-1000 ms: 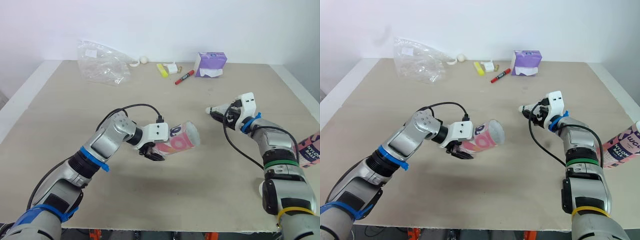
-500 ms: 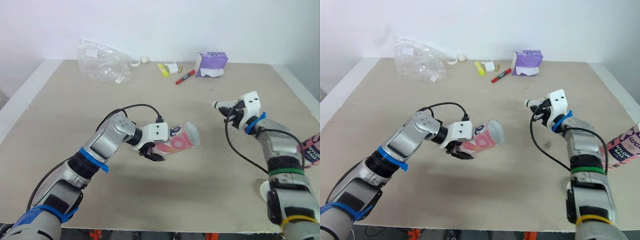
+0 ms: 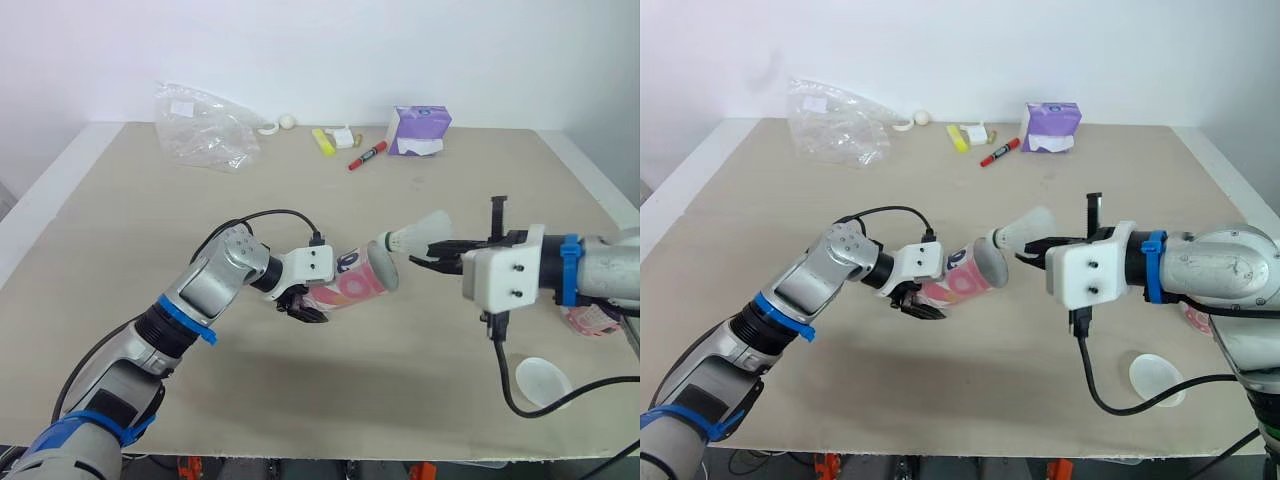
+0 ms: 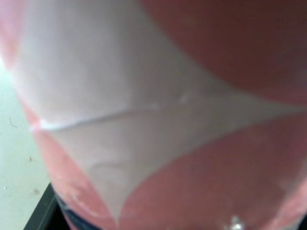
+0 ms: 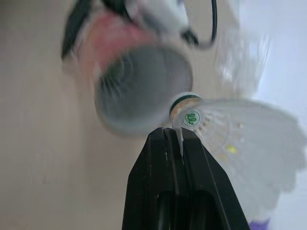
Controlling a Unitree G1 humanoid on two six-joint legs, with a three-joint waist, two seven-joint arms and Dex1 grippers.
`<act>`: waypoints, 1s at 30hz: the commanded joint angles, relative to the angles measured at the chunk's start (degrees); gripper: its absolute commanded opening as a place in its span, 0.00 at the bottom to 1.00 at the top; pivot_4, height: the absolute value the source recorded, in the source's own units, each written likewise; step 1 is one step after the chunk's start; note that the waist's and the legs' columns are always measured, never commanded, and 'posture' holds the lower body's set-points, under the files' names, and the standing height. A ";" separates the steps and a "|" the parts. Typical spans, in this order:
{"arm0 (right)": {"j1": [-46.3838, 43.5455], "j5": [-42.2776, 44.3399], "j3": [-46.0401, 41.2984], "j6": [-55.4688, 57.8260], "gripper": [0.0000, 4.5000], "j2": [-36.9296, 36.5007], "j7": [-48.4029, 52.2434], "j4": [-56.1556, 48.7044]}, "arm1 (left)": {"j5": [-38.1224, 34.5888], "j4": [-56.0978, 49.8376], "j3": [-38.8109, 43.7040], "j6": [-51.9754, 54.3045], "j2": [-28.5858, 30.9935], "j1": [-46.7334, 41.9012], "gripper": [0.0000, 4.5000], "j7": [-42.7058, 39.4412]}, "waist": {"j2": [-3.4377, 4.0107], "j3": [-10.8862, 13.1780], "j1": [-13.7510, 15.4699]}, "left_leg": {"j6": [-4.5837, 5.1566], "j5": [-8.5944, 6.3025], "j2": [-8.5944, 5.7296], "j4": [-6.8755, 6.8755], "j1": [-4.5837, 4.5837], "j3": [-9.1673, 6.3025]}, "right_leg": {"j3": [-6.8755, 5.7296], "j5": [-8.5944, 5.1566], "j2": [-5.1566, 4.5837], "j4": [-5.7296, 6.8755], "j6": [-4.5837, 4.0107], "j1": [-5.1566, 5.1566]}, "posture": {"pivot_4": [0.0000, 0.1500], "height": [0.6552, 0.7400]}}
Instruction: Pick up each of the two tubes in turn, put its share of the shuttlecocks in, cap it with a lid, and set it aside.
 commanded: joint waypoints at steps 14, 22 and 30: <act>-1.67 5.45 0.30 4.79 0.15 -0.40 3.17 -4.42 | 0.27 -1.12 -1.37 0.45 0.09 0.52 0.66 -0.31 | -0.02 0.01 0.09 | 0.06 -0.04 -0.04 -0.01 -0.06 -0.05 | -0.06 0.11 -0.03 0.00 -0.22 -0.02 | 1.00 1.00; -2.27 24.29 -8.27 25.25 0.89 -2.39 1.94 -8.33 | 0.37 -0.73 -1.55 0.07 0.13 0.77 0.66 -0.14 | -0.03 0.01 0.11 | 0.06 -0.04 -0.04 -0.01 -0.10 -0.12 | -0.12 0.12 -0.08 0.00 -0.25 -0.01 | 1.00 1.00; -8.75 29.73 -7.04 39.45 0.87 -0.59 -4.80 3.53 | 0.72 0.73 -1.85 -1.20 -0.56 -0.19 0.66 -0.12 | -0.05 0.00 0.13 | 0.06 -0.04 -0.05 0.00 -0.10 -0.12 | -0.12 0.04 -0.13 -0.01 -0.56 -0.01 | 1.00 1.00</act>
